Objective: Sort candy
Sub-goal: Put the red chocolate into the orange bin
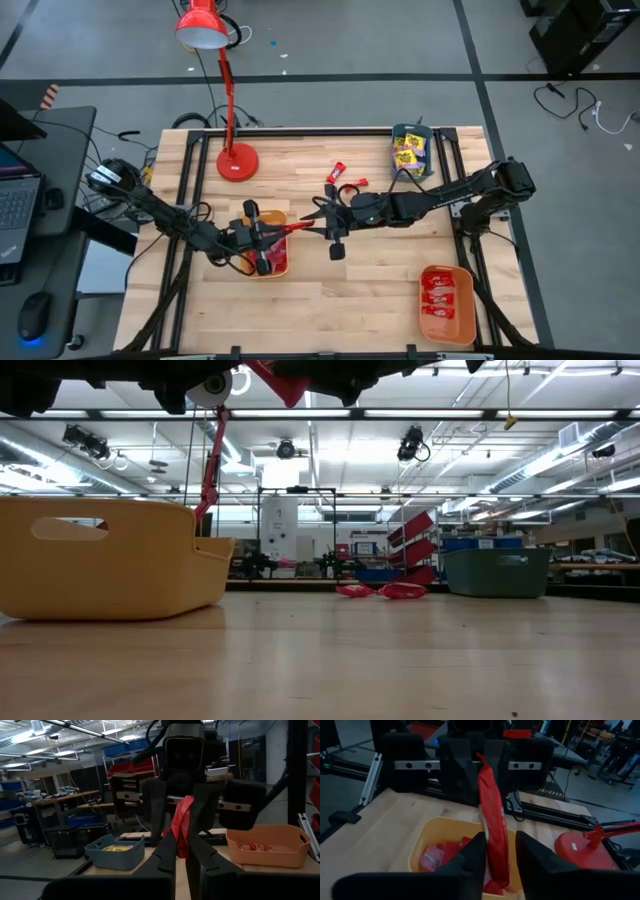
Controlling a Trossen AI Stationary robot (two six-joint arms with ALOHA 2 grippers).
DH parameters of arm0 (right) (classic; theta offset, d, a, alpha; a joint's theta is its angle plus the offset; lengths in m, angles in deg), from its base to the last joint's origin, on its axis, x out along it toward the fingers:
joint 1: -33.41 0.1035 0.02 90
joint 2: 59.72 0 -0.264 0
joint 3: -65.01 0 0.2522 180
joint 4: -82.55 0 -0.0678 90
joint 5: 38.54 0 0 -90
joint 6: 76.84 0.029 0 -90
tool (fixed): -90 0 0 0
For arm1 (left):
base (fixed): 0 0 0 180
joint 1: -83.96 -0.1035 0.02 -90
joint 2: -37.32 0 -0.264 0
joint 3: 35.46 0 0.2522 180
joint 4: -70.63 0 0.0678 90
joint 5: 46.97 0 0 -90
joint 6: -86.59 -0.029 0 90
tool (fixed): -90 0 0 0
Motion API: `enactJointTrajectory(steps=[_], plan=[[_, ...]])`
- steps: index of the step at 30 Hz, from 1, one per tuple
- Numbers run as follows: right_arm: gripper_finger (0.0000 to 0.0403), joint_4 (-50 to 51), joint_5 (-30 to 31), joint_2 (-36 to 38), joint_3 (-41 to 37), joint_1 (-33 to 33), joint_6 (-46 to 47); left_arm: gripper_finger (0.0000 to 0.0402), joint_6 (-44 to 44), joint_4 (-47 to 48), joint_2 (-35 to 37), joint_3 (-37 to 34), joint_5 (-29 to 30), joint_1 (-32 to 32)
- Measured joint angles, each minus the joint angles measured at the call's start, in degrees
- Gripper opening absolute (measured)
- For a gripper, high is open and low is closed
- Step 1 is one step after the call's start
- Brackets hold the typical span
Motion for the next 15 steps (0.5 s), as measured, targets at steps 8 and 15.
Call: enactJointTrajectory(steps=[8,15], plan=[[0.0019,0.78,-2.54,0.0,0.0,0.04,-2.21,0.0064,1.03,0.27,0.0,0.0,-0.07,-0.01],[0.0035,6.79,-3.24,1.27,-0.02,0.04,0.38,0.0126,1.75,1.63,0.0,0.0,0.35,-0.01]])
